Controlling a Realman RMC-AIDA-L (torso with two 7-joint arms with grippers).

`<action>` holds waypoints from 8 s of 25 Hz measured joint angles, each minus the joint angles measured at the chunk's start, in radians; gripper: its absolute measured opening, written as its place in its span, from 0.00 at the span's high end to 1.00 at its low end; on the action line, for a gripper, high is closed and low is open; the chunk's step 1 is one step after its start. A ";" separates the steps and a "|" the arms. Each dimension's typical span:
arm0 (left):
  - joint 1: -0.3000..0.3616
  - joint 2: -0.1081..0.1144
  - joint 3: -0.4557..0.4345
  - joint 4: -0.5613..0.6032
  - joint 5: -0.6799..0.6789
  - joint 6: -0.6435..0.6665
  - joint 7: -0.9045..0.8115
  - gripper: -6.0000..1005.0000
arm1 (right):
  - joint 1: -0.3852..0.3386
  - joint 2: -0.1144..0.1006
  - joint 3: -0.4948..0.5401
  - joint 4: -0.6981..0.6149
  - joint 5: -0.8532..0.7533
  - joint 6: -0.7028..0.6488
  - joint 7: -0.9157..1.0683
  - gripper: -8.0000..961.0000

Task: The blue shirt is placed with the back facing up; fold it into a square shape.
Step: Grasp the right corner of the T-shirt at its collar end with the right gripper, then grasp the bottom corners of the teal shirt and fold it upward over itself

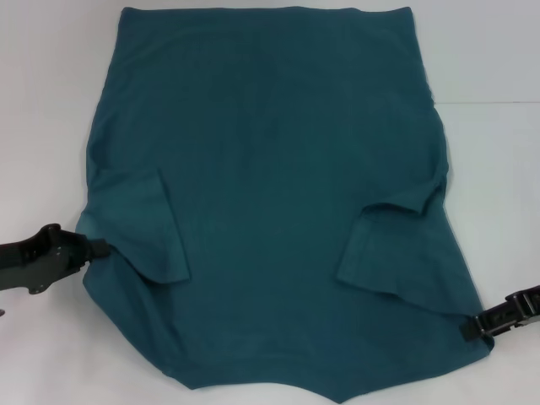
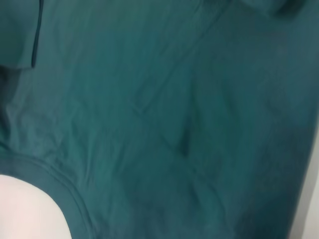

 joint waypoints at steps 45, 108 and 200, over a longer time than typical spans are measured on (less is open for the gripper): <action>-0.004 0.003 -0.002 -0.001 -0.001 -0.015 -0.004 0.97 | 0.054 0.045 -0.066 0.015 0.005 0.005 0.001 0.35; 0.041 0.003 -0.008 0.026 -0.017 0.127 0.063 0.97 | -0.106 -0.023 0.075 -0.050 0.030 -0.065 -0.041 0.31; 0.037 0.006 -0.015 0.010 -0.024 0.081 0.055 0.97 | 0.000 0.050 -0.029 -0.038 0.008 -0.011 0.025 0.46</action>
